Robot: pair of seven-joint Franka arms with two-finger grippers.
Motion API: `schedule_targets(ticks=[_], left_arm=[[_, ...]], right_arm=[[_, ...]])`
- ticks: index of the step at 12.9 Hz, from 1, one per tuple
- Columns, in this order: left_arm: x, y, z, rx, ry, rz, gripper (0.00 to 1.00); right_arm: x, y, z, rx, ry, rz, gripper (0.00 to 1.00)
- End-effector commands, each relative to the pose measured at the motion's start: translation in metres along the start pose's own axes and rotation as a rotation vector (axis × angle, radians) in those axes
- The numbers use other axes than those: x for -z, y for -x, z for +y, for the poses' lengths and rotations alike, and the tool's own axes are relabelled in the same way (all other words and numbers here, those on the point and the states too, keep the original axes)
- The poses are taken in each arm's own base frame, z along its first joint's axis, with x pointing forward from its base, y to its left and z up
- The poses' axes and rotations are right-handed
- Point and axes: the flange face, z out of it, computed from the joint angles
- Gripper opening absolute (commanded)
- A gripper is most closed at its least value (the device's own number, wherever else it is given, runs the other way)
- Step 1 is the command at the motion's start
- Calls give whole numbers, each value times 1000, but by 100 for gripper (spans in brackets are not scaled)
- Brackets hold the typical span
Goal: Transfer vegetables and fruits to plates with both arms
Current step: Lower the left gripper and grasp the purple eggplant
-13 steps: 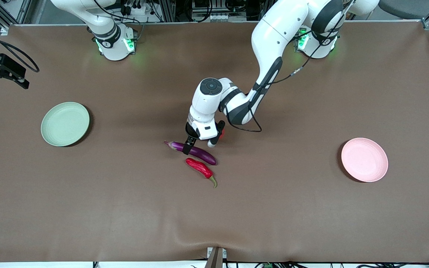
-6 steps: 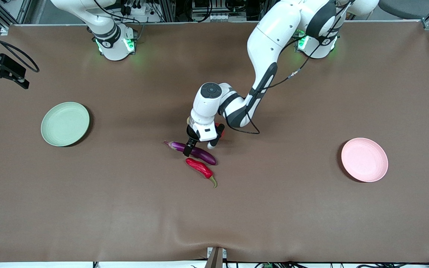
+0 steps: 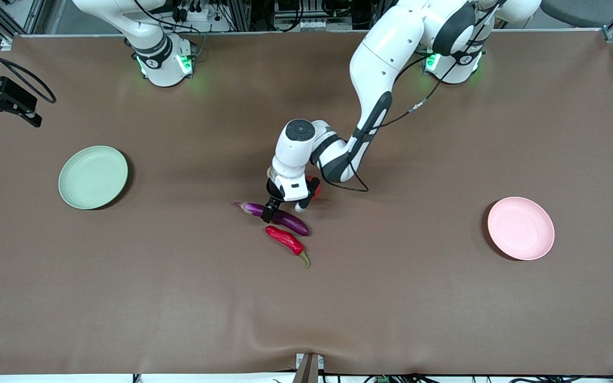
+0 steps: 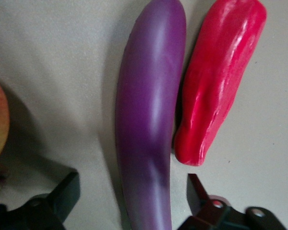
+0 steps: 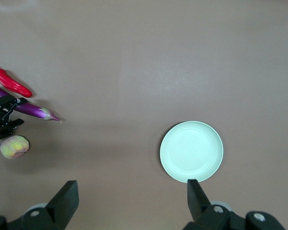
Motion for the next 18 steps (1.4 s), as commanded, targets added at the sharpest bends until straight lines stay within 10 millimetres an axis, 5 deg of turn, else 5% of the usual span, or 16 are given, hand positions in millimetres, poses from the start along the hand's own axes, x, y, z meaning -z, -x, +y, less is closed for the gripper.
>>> schedule_targets(ticks=[1, 5, 10, 15, 18], left_arm=[[-4, 1, 2, 11, 44, 4, 3], [6, 4, 9, 15, 55, -1, 0], [72, 9, 50, 42, 70, 2, 0], [159, -59, 108, 144, -8, 105, 0], [186, -130, 133, 219, -31, 172, 0]], right_arm=[[3, 0, 0, 11, -16, 3, 100], [3, 0, 1, 10, -16, 3, 100], [3, 0, 1, 8, -16, 0, 100], [3, 0, 1, 8, -16, 0, 100], [3, 0, 1, 10, -16, 0, 100]])
